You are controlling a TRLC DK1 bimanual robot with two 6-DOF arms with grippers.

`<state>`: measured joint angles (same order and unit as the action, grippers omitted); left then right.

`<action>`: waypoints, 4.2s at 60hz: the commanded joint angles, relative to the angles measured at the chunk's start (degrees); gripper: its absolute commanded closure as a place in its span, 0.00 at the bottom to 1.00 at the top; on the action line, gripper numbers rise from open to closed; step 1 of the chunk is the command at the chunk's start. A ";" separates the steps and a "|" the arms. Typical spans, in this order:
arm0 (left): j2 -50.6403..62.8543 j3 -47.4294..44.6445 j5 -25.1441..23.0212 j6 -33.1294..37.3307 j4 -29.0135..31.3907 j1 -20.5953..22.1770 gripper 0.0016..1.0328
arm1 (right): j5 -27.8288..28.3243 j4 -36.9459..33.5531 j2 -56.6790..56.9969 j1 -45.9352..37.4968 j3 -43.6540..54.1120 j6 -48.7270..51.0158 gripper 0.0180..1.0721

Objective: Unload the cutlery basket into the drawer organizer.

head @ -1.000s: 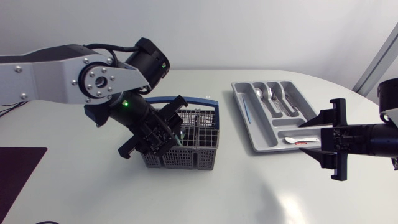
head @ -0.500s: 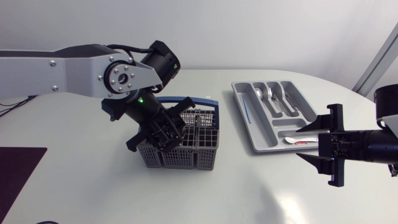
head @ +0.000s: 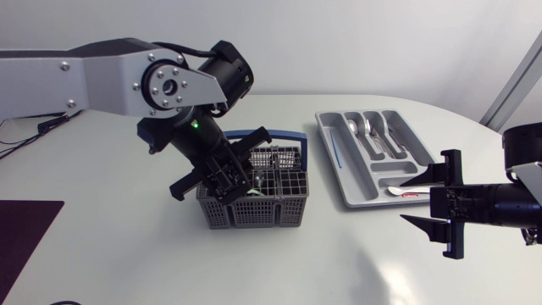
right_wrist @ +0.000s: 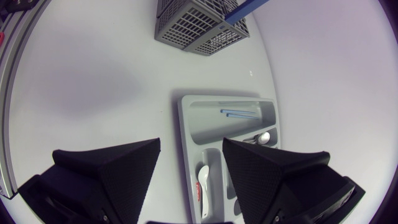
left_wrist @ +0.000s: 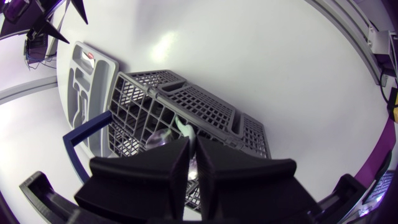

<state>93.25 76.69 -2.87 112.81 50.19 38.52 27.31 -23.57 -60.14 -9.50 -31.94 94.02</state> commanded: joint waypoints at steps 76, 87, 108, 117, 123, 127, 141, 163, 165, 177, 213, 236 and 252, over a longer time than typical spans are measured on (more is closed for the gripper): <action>-20.30 0.92 0.68 -1.28 12.91 1.64 0.93 | 3.80 -8.24 15.23 5.81 0.22 -14.30 0.20; -22.24 -5.93 -1.26 -4.45 3.33 6.13 0.93 | 3.45 -9.91 17.34 11.78 -4.35 -22.74 0.20; -14.41 -6.46 -9.52 -21.41 -14.60 10.70 0.93 | -13.07 2.48 24.19 31.21 -0.58 -39.44 0.20; -9.67 -2.33 -12.95 -28.09 -15.48 11.40 0.93 | -20.28 8.19 23.93 38.06 2.32 -40.58 0.36; -6.94 2.06 -14.35 -32.66 -14.95 11.75 0.93 | -23.00 9.42 23.40 41.93 2.94 -41.28 0.44; -5.80 3.91 -14.79 -34.59 -14.69 11.75 0.93 | -24.32 10.13 23.14 43.60 3.29 -41.37 0.44; -3.25 8.92 -16.02 -39.25 -11.61 12.19 0.93 | -30.56 13.99 22.79 49.05 4.96 -40.93 0.58; -2.90 9.01 -16.46 -40.92 -9.50 13.16 0.93 | -34.25 16.37 23.14 51.68 5.14 -40.32 0.70; -2.73 9.01 -16.46 -41.10 -9.50 13.33 0.93 | -34.61 16.45 23.23 52.21 5.14 -40.23 0.72; -2.11 9.01 -16.46 -41.89 -9.41 13.86 0.93 | -35.66 16.01 23.75 52.48 5.31 -40.05 0.74; -0.88 9.89 -15.76 -41.80 -9.59 13.68 0.86 | -35.40 13.55 24.81 52.04 5.66 -39.44 0.90; -0.88 16.83 -15.67 -46.28 -9.68 10.78 0.06 | -29.86 12.85 29.20 45.00 9.53 -35.13 0.90; -2.90 16.57 -15.76 -54.72 -8.89 6.92 0.05 | -6.92 18.04 29.73 13.72 17.18 -20.89 0.90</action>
<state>91.66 93.69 -18.61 61.98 40.49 46.17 16.38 -7.88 -29.82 11.35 -17.56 67.07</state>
